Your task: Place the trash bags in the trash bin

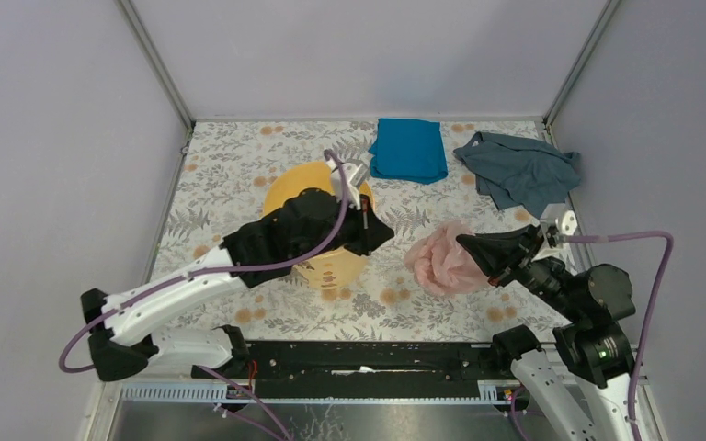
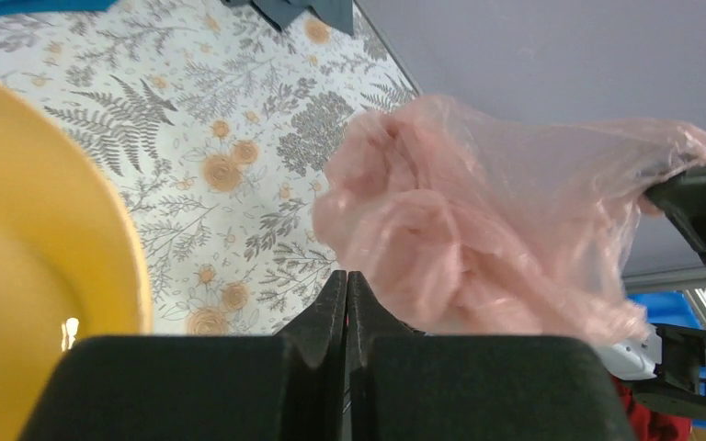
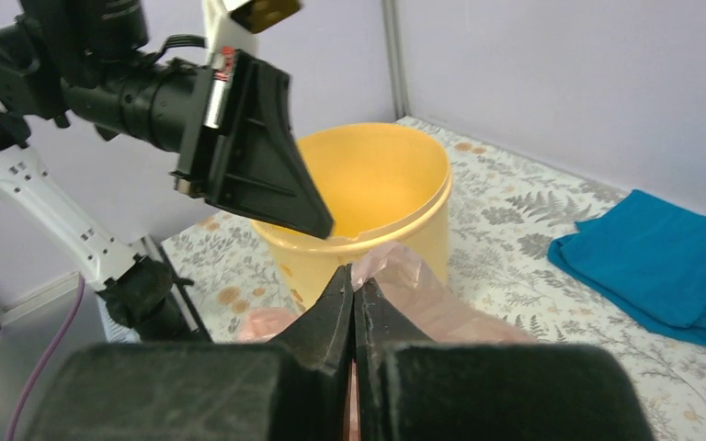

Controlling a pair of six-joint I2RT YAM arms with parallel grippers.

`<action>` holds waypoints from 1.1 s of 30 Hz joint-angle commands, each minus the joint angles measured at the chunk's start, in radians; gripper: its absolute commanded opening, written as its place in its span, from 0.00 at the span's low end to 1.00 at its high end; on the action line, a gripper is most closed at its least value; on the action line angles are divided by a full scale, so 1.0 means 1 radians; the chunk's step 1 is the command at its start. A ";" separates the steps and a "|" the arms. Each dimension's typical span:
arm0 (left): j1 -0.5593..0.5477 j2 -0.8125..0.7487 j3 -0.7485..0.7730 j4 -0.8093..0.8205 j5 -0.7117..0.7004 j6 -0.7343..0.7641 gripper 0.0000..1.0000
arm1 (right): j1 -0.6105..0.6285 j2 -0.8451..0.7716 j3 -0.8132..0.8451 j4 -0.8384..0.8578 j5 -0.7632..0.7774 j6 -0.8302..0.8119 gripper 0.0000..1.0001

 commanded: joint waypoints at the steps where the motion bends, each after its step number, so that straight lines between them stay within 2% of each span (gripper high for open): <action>1: 0.000 -0.169 -0.088 0.141 -0.069 0.003 0.00 | 0.005 -0.056 0.020 -0.001 0.097 -0.009 0.00; 2: 0.000 -0.197 -0.115 0.163 -0.060 0.003 0.00 | 0.004 -0.057 0.021 -0.002 0.090 -0.004 0.00; 3: 0.000 -0.224 -0.137 0.183 -0.045 -0.005 0.08 | 0.004 -0.056 0.018 0.004 0.078 0.004 0.00; 4: 0.000 -0.242 -0.163 0.204 -0.025 -0.012 0.25 | 0.003 -0.056 0.016 0.014 0.066 0.017 0.00; 5: 0.000 -0.254 -0.177 0.222 0.016 -0.019 0.55 | 0.004 -0.059 0.012 0.035 0.053 0.047 0.00; 6: 0.001 -0.262 -0.185 0.235 0.048 -0.023 0.74 | 0.004 -0.062 0.006 0.063 0.039 0.075 0.00; 7: 0.001 -0.265 -0.188 0.245 0.102 -0.020 0.82 | 0.004 -0.065 0.000 0.100 0.025 0.110 0.00; 10: 0.001 -0.292 -0.225 0.314 0.246 -0.005 0.93 | 0.004 -0.056 0.000 0.218 -0.004 0.210 0.00; 13: 0.009 -0.343 -0.290 0.409 0.322 -0.025 0.98 | 0.005 -0.011 0.027 0.301 -0.050 0.287 0.00; 19: 0.053 -0.342 -0.287 0.462 0.432 -0.039 0.99 | 0.005 0.084 0.074 0.491 -0.117 0.449 0.00; 23: 0.174 -0.308 -0.256 0.504 0.542 -0.122 0.99 | 0.005 0.161 0.087 0.622 -0.163 0.538 0.00; 26: 0.280 -0.289 -0.309 0.671 0.710 -0.260 0.98 | 0.004 0.192 0.095 0.677 -0.172 0.570 0.00; 30: 0.333 -0.268 -0.405 0.993 0.851 -0.440 0.84 | 0.004 0.222 0.095 0.726 -0.167 0.592 0.00; 33: 0.334 -0.222 -0.418 1.081 0.897 -0.490 0.71 | 0.005 0.242 0.088 0.777 -0.165 0.617 0.00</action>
